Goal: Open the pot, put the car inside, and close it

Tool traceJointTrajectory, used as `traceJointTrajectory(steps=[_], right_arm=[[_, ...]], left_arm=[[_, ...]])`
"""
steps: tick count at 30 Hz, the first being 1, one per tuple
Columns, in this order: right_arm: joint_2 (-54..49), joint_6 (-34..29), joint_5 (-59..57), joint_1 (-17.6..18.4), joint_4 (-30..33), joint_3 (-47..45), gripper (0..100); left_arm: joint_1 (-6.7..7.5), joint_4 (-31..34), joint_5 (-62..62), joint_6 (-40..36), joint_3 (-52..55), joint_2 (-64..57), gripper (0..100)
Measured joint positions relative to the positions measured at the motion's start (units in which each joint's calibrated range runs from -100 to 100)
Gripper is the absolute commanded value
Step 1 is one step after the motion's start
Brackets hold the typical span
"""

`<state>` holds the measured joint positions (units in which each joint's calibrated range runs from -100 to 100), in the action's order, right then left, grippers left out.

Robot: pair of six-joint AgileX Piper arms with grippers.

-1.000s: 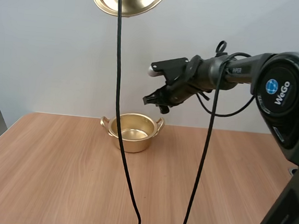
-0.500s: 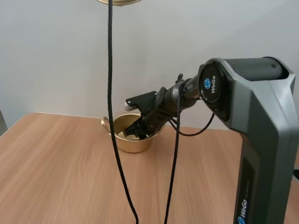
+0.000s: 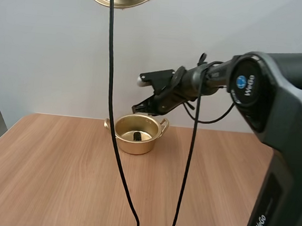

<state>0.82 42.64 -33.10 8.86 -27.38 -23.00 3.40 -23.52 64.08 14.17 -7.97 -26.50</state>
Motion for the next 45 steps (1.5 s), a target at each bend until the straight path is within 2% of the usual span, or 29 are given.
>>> traceJointTrajectory(steps=[6, 10, 13, 23, 27, 37, 45], right_arm=[[-8.67, -1.32, -11.34, -6.61, -0.23, -2.38, 0], [-15.29, -1.32, -11.93, -10.9, -0.05, -6.87, 0], [-19.64, -1.19, -10.83, -12.84, 0.4, -10.32, 0], [-24.67, -1.34, -12.13, -13.05, -0.09, -12.94, 0], [-24.78, -1.34, -12.13, -13.05, -0.09, -12.94, 0], [-24.78, -1.01, -11.73, -13.05, -0.09, -12.94, 0], [-24.78, -1.01, -11.53, -13.05, -0.09, -12.94, 0]], left_arm=[[0.0, 0.0, 7.7, 0.01, 0.26, 3.27, 0], [0.0, 0.0, 12.59, 0.14, 2.49, 6.06, 0], [0.26, -0.51, 11.85, 1.59, 6.54, 7.9, 0], [3.87, -0.46, -1.16, 5.34, 23.61, 17.28, 0], [3.99, 0.61, -5.36, 5.47, 26.73, 22.29, 0], [3.99, 2.7, -7.85, 5.71, 26.73, 31.18, 0], [3.99, 2.8, -15.46, 5.71, 26.73, 36.29, 0]])
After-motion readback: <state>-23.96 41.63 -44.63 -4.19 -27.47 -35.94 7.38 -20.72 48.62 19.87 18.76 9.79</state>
